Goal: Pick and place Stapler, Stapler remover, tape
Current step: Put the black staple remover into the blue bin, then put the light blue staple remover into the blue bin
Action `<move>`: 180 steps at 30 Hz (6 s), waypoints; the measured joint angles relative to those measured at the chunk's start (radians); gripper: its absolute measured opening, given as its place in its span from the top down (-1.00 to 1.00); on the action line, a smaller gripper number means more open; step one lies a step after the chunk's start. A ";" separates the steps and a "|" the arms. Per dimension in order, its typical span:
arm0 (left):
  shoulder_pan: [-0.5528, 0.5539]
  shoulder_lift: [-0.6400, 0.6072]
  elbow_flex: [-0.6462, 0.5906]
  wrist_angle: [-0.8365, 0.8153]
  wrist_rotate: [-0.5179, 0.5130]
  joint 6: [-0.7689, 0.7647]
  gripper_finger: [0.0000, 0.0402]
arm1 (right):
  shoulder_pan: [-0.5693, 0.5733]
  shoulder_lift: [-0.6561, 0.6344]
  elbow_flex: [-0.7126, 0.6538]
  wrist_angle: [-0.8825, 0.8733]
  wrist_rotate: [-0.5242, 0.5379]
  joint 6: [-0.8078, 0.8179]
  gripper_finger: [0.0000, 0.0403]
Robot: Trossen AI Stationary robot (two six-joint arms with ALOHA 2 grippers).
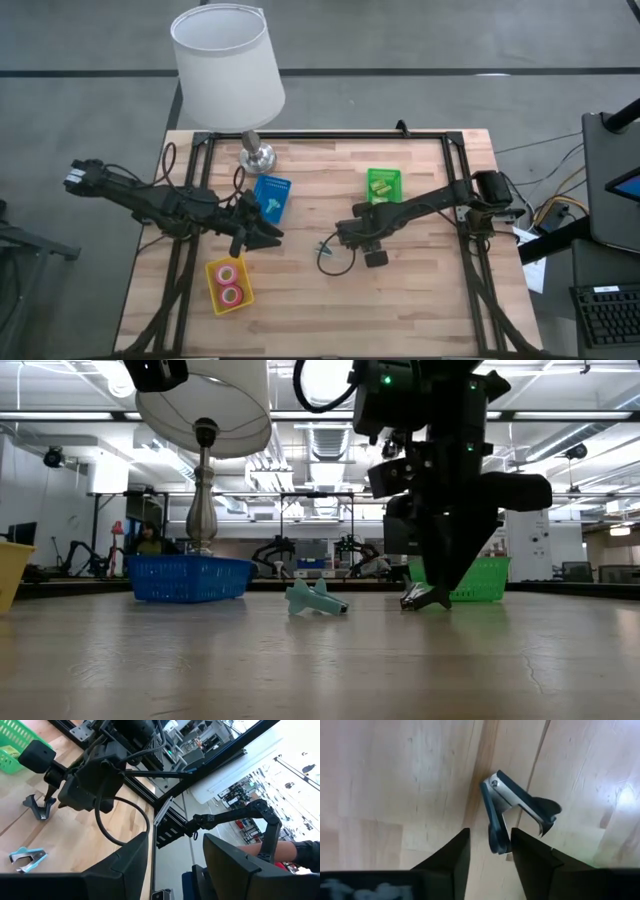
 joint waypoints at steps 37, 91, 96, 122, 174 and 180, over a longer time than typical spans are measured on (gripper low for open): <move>0.000 0.000 0.000 -0.007 0.000 0.309 0.04 | -0.003 -0.006 0.629 -0.037 -0.497 0.290 0.96; -0.037 0.102 0.059 0.301 0.034 0.554 0.74 | -0.030 0.005 0.825 0.171 -0.589 0.456 0.96; -0.037 0.099 0.059 0.298 0.033 0.503 0.76 | -0.031 0.005 0.825 0.172 -0.581 0.483 0.94; -0.031 0.016 0.051 -0.104 -0.260 0.314 0.73 | -0.041 -0.004 0.825 -0.073 -0.416 0.457 -0.06; 0.451 0.446 -0.078 -0.436 -0.459 0.095 0.60 | -0.033 -0.006 0.825 0.078 -0.180 0.453 -0.01; 0.453 0.443 -0.072 -0.436 -0.460 0.102 0.39 | -0.033 -0.006 0.825 0.077 -0.180 0.453 -0.01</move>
